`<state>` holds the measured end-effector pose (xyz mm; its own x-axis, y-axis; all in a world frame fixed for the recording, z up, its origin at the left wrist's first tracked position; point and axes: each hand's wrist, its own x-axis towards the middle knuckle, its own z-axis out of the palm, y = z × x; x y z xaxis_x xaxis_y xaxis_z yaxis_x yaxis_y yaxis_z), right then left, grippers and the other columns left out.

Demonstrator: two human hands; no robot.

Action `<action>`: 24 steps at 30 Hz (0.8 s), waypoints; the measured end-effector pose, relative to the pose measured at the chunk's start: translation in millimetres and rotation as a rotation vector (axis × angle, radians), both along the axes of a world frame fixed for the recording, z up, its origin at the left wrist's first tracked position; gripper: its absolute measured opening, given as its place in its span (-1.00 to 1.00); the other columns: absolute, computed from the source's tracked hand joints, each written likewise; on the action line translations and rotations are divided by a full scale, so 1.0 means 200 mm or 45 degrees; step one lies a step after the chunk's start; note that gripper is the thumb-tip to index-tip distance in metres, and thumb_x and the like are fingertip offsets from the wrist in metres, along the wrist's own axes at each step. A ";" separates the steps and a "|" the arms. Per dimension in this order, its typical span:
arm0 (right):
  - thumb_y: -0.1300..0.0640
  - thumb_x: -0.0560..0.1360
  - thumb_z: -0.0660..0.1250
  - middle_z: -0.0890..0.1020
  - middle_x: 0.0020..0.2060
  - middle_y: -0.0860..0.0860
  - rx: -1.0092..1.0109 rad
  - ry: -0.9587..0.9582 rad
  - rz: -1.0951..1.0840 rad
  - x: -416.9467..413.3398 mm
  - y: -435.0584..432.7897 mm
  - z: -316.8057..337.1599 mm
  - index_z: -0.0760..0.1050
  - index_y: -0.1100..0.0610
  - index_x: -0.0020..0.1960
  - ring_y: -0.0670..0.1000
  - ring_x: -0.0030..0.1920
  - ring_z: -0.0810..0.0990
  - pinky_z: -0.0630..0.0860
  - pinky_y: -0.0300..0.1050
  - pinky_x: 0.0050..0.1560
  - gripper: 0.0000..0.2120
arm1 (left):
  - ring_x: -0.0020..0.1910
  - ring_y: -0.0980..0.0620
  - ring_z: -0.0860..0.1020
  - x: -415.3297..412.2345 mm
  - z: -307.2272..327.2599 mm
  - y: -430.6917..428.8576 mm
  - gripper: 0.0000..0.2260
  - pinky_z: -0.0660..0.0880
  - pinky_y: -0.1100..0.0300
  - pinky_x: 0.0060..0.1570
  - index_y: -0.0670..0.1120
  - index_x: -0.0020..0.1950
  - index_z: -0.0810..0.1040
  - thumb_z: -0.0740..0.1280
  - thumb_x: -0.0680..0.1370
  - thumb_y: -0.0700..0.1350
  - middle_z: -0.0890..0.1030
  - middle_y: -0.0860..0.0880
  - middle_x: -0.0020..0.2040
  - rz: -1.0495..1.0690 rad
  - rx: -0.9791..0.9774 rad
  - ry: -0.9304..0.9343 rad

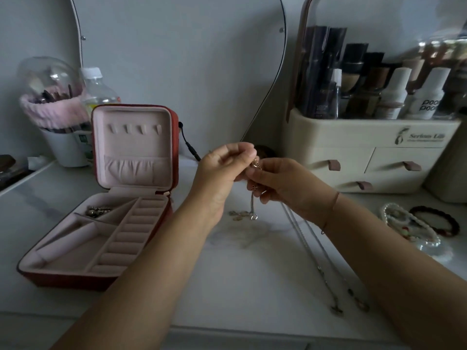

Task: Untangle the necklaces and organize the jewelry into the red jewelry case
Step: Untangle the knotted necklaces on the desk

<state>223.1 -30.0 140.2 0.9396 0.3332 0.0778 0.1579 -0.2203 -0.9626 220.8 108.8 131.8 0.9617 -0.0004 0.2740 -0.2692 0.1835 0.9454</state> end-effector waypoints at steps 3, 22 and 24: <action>0.15 0.59 0.20 0.55 -0.29 0.10 0.225 0.154 0.078 -0.01 -0.01 0.01 0.51 0.40 0.08 -0.09 -0.38 0.49 0.48 -0.28 -0.36 -0.70 | -0.27 0.10 0.55 0.00 -0.02 0.01 -0.89 0.46 0.16 -0.09 -0.02 -0.12 0.57 0.31 0.57 -0.03 0.59 0.08 -0.33 -0.056 0.082 0.158; 0.18 0.58 0.22 0.60 -0.25 0.09 0.185 0.377 -0.011 0.02 -0.09 0.01 0.56 0.27 0.02 -0.05 -0.34 0.57 0.51 -0.25 -0.36 -0.81 | -0.24 0.09 0.63 -0.01 -0.03 0.08 -0.87 0.48 0.19 -0.10 -0.09 -0.09 0.63 0.32 0.55 -0.09 0.68 -0.02 -0.24 -0.174 0.202 0.357; 0.16 0.58 0.22 0.65 -0.19 0.13 0.082 0.341 0.028 0.00 -0.09 0.01 0.57 0.26 0.02 -0.01 -0.27 0.63 0.56 -0.23 -0.29 -0.80 | -0.26 0.10 0.63 -0.01 -0.02 0.08 -0.85 0.48 0.20 -0.11 -0.08 -0.13 0.63 0.33 0.54 -0.05 0.68 -0.01 -0.26 -0.156 0.186 0.339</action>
<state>223.5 -47.1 142.9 0.9220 0.3565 -0.1510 -0.1002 -0.1570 -0.9825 218.6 125.3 127.7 0.9900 -0.1411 0.0013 0.0067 0.0563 0.9984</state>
